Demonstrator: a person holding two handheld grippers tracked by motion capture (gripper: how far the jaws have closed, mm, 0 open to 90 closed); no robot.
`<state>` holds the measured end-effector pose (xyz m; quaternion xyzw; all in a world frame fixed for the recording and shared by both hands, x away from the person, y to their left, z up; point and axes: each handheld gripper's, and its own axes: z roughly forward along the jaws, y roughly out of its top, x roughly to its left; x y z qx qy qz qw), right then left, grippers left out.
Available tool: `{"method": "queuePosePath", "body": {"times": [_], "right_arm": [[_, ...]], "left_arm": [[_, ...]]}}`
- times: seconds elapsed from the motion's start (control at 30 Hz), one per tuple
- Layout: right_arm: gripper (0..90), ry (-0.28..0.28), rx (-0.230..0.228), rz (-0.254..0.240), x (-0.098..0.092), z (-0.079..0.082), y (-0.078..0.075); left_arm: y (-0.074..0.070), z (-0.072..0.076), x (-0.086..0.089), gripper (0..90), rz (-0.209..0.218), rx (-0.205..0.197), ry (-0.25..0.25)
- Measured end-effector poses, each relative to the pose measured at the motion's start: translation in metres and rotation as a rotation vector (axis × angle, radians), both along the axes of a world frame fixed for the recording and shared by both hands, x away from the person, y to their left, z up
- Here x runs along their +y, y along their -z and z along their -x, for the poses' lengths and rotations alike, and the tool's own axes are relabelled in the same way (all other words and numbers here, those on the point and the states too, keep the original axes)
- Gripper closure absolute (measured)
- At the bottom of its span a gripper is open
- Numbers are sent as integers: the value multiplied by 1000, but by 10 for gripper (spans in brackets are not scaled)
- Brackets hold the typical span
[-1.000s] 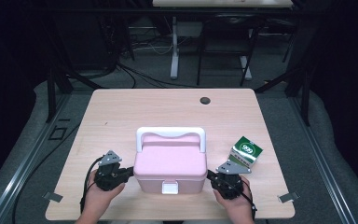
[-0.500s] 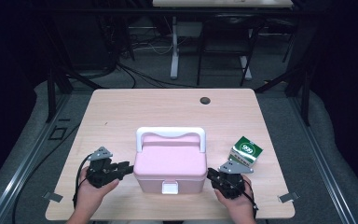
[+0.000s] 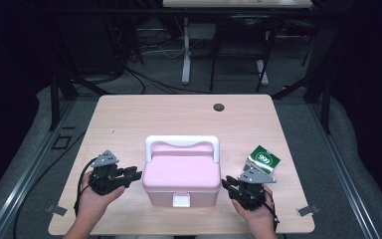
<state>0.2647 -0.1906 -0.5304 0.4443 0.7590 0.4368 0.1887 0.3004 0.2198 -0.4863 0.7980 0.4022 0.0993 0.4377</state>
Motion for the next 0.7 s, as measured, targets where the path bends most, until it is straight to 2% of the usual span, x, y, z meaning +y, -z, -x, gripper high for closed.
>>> {"method": "queuePosePath", "body": {"times": [0.1, 0.3, 0.47, 0.7], "right_arm": [[739, -2, -2, -6, -1, 0, 0], [737, -5, -4, -7, -1, 0, 0], [734, -8, -9, -7, -1, 1, 0], [730, -11, -19, -15, -1, 1, -2]], "left_arm": [[-5, -2, 0, 652, 8, -4, 13], [-23, -3, -2, 642, -17, -31, 34], [-39, -4, -5, 655, 0, -48, 60], [-53, -6, -13, 648, -7, -74, 88]]}}
